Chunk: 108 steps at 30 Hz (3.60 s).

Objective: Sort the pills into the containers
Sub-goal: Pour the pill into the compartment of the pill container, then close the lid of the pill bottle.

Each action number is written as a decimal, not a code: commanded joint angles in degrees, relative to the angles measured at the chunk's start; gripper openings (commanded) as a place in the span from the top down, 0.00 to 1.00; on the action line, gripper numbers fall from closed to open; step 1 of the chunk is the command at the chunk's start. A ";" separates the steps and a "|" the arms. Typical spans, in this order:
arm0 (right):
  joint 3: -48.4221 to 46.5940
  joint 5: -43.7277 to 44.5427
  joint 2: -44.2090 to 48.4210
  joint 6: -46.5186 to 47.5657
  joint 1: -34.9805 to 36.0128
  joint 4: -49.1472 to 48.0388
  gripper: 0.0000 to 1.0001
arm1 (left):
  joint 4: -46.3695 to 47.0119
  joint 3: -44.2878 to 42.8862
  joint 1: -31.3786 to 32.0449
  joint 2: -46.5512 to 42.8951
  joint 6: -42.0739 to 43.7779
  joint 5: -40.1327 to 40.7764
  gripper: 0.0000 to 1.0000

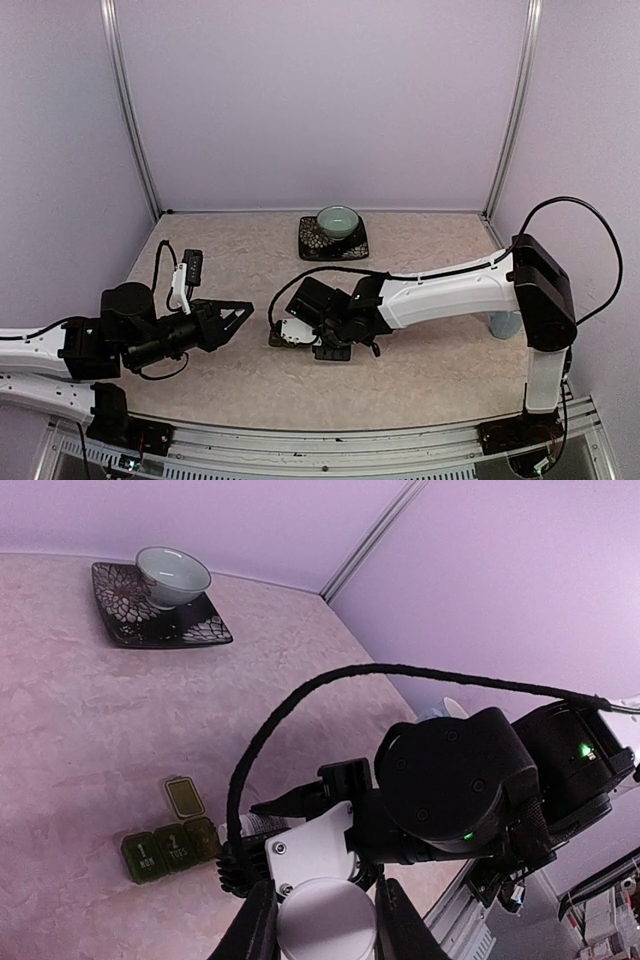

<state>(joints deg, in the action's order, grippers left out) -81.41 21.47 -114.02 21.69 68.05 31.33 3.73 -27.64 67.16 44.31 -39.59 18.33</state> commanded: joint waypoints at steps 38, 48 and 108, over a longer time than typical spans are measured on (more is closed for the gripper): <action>31.57 -15.79 24.28 -13.42 -4.33 -48.43 0.73 | 1.20 -0.22 0.34 -0.14 -0.85 0.00 0.73; 40.26 -20.43 32.78 -17.63 -3.65 -63.54 0.72 | 3.04 -3.54 0.47 2.22 -3.04 -5.38 0.73; 33.53 -11.13 33.91 -15.16 7.52 -60.09 0.72 | 8.75 -14.19 4.93 16.08 -3.47 -8.99 0.72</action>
<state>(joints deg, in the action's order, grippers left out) -44.56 8.01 -79.44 6.72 74.89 -29.30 12.64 -40.56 70.81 59.37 -43.24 10.46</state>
